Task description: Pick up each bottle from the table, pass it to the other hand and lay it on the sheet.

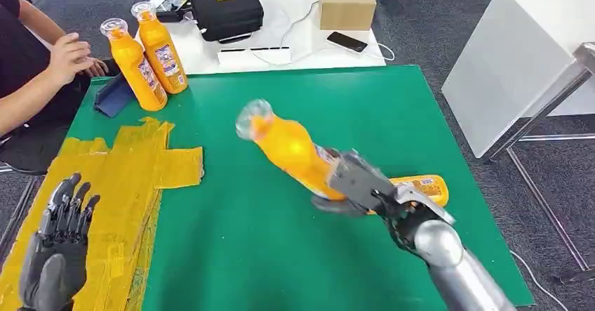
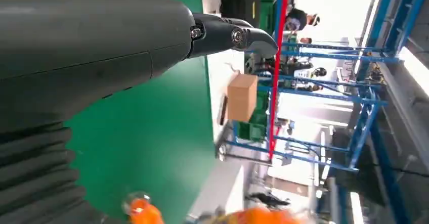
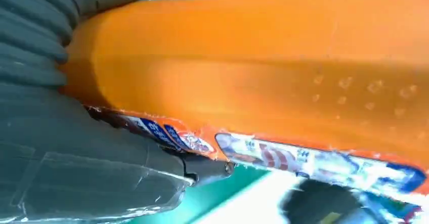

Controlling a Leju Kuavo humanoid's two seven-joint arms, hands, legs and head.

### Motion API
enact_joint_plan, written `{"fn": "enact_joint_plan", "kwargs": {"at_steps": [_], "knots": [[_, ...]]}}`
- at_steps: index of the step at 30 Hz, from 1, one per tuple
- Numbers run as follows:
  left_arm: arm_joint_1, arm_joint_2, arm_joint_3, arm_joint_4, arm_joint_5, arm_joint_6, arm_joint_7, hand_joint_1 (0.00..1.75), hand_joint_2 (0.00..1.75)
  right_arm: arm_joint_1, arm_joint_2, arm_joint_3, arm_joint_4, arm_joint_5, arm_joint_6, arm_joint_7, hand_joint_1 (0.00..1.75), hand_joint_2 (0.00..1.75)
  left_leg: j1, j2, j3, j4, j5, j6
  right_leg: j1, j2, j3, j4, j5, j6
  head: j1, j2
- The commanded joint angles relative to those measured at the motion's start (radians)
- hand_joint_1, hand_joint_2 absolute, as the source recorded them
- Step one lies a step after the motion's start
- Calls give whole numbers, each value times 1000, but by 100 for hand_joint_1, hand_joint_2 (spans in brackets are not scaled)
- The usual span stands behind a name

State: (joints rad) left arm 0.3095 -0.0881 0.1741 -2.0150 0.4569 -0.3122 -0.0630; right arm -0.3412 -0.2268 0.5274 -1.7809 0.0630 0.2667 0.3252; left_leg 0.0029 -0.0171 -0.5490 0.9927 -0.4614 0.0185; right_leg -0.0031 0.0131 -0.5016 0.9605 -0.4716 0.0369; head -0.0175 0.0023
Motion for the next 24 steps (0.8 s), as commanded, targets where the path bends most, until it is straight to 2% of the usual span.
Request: {"fn": "enact_joint_plan", "kwargs": {"at_steps": [1,5,9,13,19,24], "knots": [[-125,60,-147,149,72,125,12,0,175,-342,248,274,350,-119,-39,63,175,175,0,5,2,-2,0,-1,0,4,0,0,1,-1,0,0],[-143,68,-160,158,90,155,11,0,175,-362,262,341,380,-179,-8,63,175,175,0,0,-2,-1,0,-1,0,0,-2,0,0,0,0,0],[-193,99,-215,203,140,148,18,0,175,-425,254,460,423,-554,187,53,175,175,-1,-2,-6,-1,1,-1,-1,-2,-4,1,0,0,1,0],[-203,98,-224,211,143,150,19,0,175,-429,254,482,421,-561,180,48,175,175,0,-3,-8,0,1,-1,0,-4,-6,0,0,0,0,0],[-224,126,-273,221,177,127,19,0,175,-452,240,583,418,-752,249,9,175,175,0,-3,-8,0,1,-1,0,-4,-6,0,0,0,0,0],[-231,169,-313,210,150,17,-4,0,175,-449,184,642,393,-790,305,-32,175,175,1,-4,-6,0,0,-1,1,-6,-3,-1,-1,-1,0,0]]}}
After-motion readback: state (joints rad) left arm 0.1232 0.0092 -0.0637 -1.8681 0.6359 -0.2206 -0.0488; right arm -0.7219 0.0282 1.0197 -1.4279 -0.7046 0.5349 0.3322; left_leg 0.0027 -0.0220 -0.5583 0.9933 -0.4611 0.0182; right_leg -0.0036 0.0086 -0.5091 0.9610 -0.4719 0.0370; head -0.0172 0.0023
